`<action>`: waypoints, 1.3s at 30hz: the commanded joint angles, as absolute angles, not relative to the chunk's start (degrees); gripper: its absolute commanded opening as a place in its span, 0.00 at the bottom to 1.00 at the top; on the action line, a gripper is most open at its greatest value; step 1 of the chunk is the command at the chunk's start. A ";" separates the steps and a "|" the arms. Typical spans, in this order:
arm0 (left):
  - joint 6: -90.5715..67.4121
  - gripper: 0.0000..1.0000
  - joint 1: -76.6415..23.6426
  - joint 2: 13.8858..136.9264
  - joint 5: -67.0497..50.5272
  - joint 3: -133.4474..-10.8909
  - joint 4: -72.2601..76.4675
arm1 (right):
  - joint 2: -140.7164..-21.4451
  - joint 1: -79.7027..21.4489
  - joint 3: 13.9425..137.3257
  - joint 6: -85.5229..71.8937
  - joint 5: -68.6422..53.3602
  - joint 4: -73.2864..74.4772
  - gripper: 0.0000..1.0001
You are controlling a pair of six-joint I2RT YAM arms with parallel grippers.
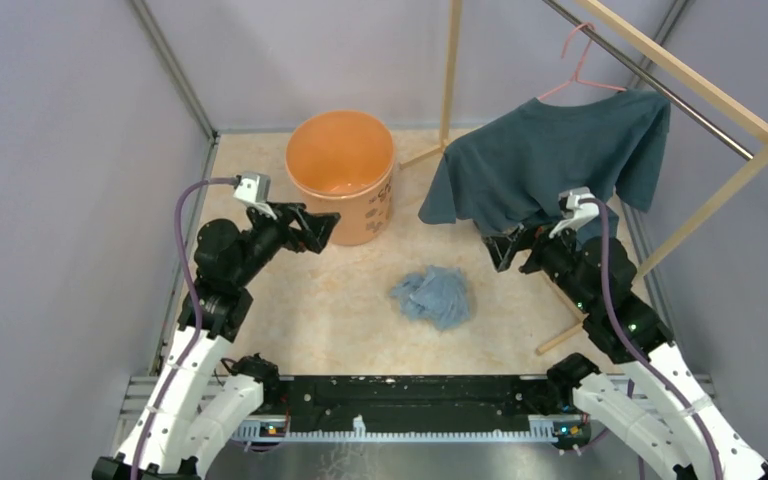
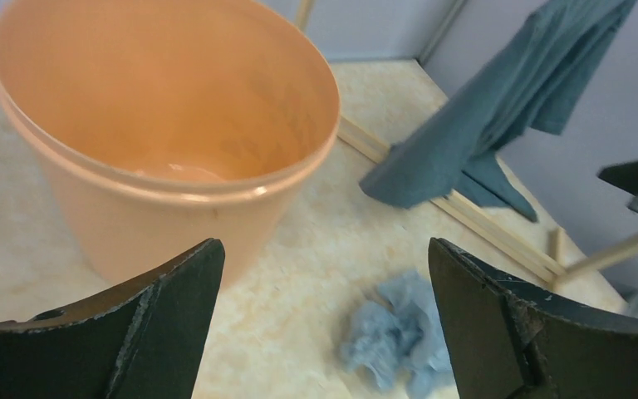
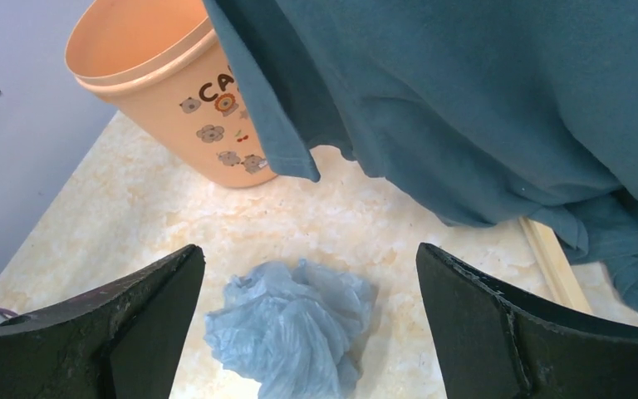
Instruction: Put the trash bags into the trash bin
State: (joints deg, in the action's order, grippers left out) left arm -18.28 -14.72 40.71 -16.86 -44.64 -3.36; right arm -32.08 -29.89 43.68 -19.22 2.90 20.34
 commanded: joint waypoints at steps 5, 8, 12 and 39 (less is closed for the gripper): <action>-34.81 0.99 -14.85 37.35 -30.31 -36.11 -12.93 | -36.92 -30.39 40.11 -20.55 -8.16 12.25 0.99; -39.53 0.99 -14.97 37.93 -34.53 -31.33 -10.50 | -37.70 -30.41 37.57 -22.49 -11.60 9.47 0.99; -45.60 0.98 -18.89 40.94 -37.57 -26.71 -2.03 | -39.55 -30.45 35.17 -24.96 -16.27 6.38 0.99; -54.18 0.93 -45.20 62.68 -9.20 -24.54 12.60 | -65.32 -58.78 46.53 -22.62 23.50 25.43 0.88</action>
